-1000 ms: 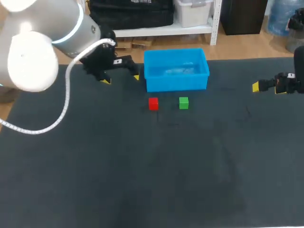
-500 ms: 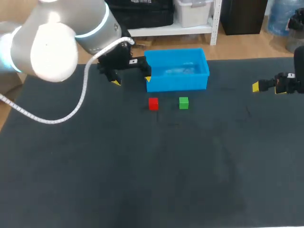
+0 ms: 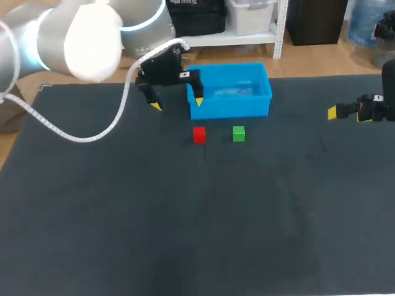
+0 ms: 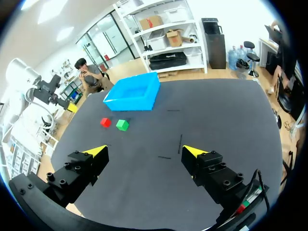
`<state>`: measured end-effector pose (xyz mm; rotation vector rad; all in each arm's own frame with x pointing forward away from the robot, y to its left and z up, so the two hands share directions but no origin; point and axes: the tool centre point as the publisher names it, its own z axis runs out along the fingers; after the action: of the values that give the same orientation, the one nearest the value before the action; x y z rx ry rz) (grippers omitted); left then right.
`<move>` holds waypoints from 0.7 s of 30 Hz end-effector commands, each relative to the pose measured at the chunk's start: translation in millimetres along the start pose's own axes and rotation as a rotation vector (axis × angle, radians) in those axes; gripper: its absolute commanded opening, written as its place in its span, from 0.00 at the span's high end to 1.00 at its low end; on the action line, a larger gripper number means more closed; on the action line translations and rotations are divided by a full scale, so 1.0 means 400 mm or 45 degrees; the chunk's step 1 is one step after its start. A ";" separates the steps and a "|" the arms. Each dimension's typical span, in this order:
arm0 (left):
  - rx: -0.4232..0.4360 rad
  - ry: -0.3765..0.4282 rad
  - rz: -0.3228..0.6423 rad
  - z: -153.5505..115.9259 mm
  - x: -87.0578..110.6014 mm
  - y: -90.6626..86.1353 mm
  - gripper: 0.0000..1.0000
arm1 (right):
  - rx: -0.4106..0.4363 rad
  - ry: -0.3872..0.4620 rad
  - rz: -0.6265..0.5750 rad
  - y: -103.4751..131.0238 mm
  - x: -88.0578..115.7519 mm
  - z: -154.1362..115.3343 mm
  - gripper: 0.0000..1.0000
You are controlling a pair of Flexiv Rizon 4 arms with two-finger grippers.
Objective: Use the left arm to pick the red cube and place it into the blue plastic box first, then use the right arm to grasp the green cube and put it into the same blue plastic box after the first action is fully finished.
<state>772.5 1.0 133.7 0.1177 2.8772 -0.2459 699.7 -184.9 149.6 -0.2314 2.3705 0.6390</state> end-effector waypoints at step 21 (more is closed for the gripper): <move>-0.194 0.207 0.040 0.050 -0.028 -0.024 0.00 | 0.001 0.002 -0.001 0.000 -0.001 0.000 0.00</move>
<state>780.0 -7.5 119.7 0.1676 3.0004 -0.0296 699.7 -184.9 149.6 -0.2314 2.3705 0.6390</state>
